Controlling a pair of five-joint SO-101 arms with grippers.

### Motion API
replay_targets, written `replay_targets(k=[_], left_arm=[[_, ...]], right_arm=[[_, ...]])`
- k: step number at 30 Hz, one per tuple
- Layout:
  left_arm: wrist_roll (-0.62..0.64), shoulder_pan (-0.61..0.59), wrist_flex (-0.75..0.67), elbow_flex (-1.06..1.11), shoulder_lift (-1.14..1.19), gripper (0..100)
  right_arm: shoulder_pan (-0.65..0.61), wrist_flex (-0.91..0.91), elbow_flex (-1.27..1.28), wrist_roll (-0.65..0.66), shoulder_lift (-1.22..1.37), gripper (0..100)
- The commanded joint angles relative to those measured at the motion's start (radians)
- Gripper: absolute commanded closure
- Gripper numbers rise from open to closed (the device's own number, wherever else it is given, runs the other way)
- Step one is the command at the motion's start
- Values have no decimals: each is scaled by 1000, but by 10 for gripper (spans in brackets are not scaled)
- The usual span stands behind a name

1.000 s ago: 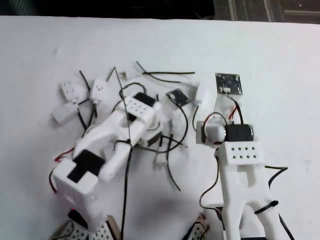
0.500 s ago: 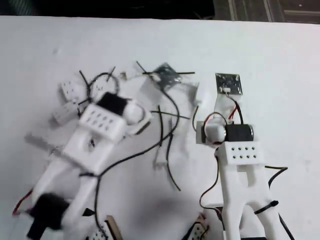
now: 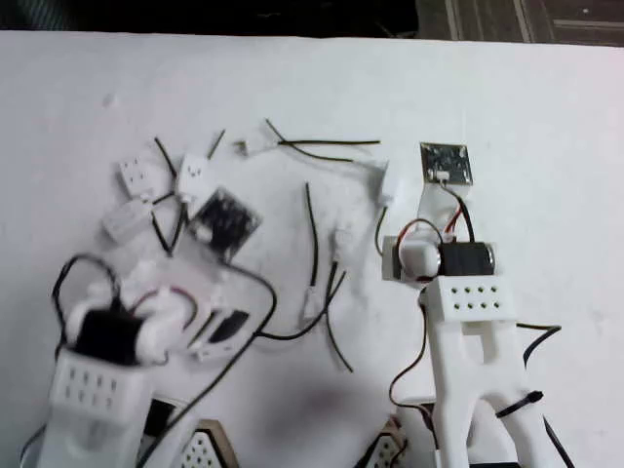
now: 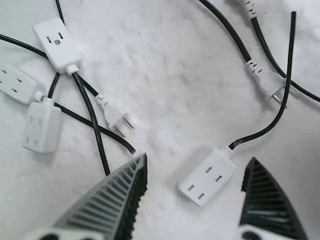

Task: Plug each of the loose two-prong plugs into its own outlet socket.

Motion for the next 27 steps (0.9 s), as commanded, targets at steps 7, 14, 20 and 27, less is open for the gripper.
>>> replay_targets(k=[7,14,20,27], left_arm=[[-180,-91,11,26,-7,727],[-396,-131,11,-55,355,714],[-511,-122,6,-149,645,683],[-589,-117,0,-192,823,683]], right_arm=[[12,-1,-5,8,-36,981],[8,-2,-5,8,-31,981],[12,-4,-5,8,-30,981],[10,-4,-5,8,-30,981]])
